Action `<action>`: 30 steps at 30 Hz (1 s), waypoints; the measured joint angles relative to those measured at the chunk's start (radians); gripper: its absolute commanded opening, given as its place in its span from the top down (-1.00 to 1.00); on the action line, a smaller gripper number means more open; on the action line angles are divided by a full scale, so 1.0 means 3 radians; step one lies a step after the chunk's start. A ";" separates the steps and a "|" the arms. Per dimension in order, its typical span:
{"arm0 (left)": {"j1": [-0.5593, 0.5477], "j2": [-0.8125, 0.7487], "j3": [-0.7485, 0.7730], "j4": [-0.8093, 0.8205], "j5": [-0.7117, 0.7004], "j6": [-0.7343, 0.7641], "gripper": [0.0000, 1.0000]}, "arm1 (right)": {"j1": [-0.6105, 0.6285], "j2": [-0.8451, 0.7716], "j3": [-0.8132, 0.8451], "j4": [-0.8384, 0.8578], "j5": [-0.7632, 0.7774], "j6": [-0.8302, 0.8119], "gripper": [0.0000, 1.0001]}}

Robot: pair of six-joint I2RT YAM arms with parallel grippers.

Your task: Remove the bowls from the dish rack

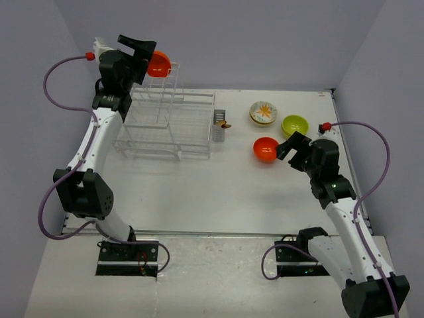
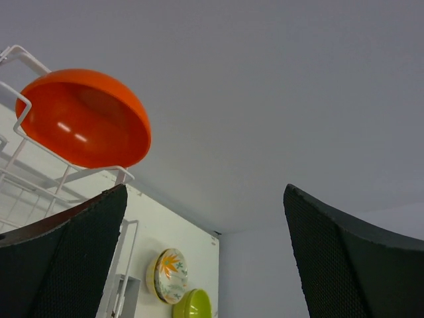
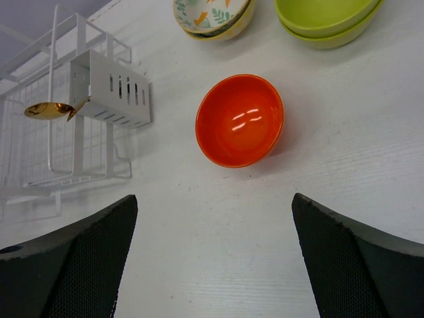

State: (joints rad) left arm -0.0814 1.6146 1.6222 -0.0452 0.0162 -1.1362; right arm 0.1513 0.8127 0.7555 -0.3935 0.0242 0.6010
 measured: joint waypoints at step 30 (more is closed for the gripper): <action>-0.0276 0.1438 0.1198 -0.0331 -0.1010 -0.0411 0.40 | 0.0000 -0.0313 -0.0309 0.0242 -0.0329 0.0009 -0.98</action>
State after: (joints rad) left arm -0.1642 2.0460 1.9816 -0.1444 -0.2867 -1.2594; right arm 0.1513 0.7189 0.6628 -0.3210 -0.0746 0.6037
